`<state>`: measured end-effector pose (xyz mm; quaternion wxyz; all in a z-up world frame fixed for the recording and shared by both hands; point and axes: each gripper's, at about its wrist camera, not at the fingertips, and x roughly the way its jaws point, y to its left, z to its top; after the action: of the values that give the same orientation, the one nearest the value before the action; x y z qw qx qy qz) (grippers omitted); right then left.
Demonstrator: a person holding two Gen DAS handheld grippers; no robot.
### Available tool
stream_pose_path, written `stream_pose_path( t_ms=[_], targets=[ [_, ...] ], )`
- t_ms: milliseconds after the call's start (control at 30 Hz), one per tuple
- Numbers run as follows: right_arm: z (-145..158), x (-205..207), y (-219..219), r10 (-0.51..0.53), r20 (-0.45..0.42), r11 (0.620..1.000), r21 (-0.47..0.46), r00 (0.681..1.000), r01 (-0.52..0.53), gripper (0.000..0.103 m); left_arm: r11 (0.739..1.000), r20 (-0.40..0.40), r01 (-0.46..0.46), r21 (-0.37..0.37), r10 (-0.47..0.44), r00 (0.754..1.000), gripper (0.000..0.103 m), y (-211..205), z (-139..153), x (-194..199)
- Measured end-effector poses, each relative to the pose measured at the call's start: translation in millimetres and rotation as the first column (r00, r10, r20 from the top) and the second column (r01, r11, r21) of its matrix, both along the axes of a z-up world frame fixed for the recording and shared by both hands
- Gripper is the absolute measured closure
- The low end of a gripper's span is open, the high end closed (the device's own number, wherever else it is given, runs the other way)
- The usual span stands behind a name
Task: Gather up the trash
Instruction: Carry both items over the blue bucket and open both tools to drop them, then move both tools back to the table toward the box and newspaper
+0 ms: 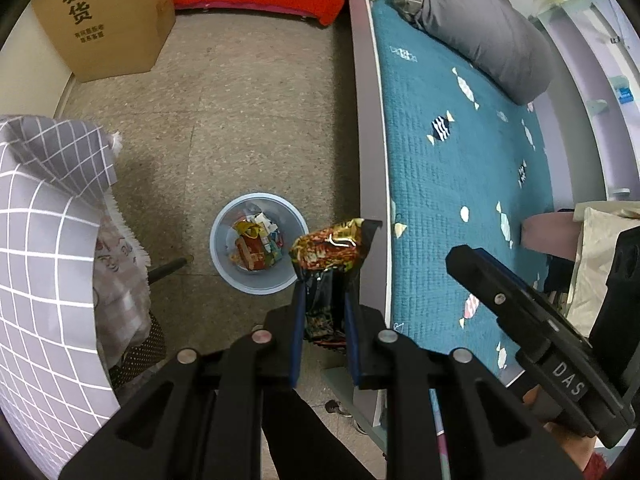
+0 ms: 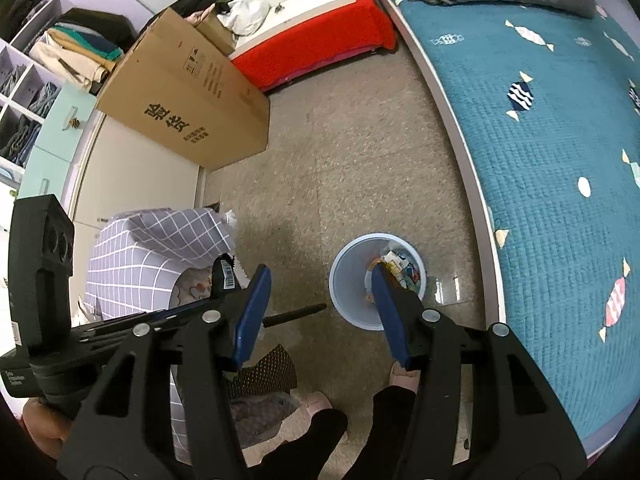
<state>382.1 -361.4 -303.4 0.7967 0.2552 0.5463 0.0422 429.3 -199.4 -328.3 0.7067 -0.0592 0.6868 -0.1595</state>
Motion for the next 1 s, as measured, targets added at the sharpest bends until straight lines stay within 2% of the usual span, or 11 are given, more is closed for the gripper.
stream_pose_path(
  t_ms=[167,267,333,367,733,1000],
  targets=[
    [5,-4,-12,-0.032,0.021,0.999,-0.001,0.999,0.032,0.049,1.000,0.006,0.015,-0.004,-0.015,1.000,0.085,-12,2,1],
    [7,-6,-18,-0.043,0.030,0.999,0.001,0.999,0.043,0.049,1.000,0.012,0.013,-0.015,-0.013,1.000,0.080,-17,3,3],
    [7,-8,-21,-0.052,0.035,0.999,0.002,0.998,0.052,0.049,1.000,0.005,0.002,-0.015,-0.002,1.000,0.049,-17,1,4],
    [7,-9,-22,-0.055,0.036,0.998,0.001,0.998,0.055,0.049,1.000,0.000,-0.005,-0.008,0.005,1.000,0.044,-17,0,4],
    [10,-10,-18,-0.039,0.036,0.999,0.000,0.999,0.039,0.049,0.998,0.006,-0.063,0.020,0.063,0.998,0.041,-3,7,-2],
    [21,-1,34,0.044,0.053,0.999,0.003,0.998,-0.044,0.049,0.987,0.065,-0.155,0.039,0.153,0.986,0.037,50,31,-8]
  ],
)
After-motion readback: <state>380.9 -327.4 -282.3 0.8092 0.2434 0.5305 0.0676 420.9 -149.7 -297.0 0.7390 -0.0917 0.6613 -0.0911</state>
